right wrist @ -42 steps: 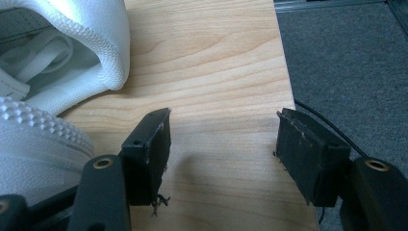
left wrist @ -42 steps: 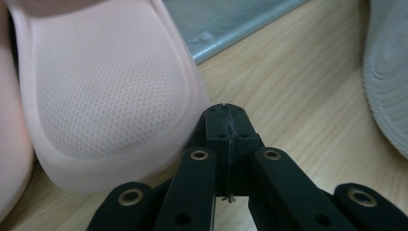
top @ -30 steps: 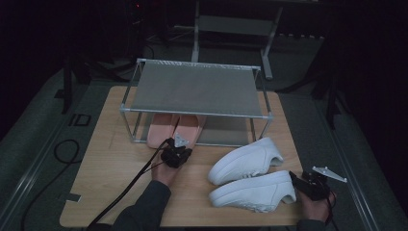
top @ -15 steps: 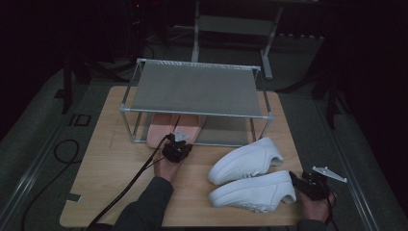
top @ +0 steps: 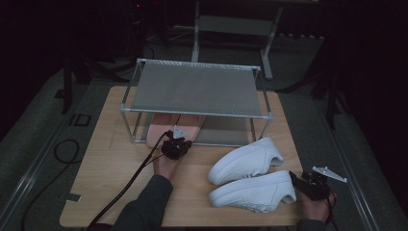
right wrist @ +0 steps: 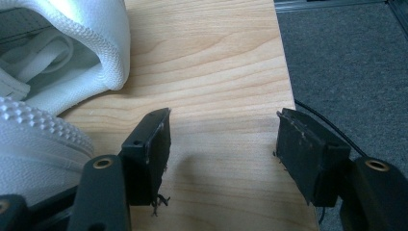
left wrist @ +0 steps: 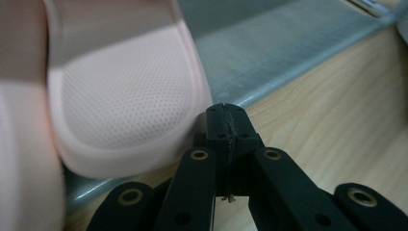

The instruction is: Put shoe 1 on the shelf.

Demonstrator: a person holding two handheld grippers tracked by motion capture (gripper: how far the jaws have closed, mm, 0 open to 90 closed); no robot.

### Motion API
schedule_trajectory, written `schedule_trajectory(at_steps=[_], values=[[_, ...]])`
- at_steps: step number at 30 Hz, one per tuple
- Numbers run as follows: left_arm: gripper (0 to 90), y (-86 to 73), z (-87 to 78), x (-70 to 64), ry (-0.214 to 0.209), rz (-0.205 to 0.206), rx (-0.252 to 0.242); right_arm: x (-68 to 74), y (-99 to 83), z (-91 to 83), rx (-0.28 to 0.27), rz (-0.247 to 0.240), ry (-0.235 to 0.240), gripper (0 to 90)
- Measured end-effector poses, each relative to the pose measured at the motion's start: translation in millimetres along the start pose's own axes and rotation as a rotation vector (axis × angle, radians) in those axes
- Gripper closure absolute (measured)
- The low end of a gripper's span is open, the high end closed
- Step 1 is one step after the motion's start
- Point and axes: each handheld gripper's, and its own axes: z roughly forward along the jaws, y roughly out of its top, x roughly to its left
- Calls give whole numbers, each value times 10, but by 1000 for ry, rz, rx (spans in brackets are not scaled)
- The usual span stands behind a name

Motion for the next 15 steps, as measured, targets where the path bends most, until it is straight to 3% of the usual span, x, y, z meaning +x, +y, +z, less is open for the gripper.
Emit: schedule_trajectory(at_steps=[3, 6, 15], values=[[900, 7, -141, -4, 18, 50, 12, 0, 0, 0, 0, 0, 0, 359], [900, -26, -294, 53, 37, 54, 12, -1, 0, -1, 0, -1, 1, 359], [900, -308, -664, 382, 124, -9, 25, -1, -1, -1, 0, -1, 1, 360]])
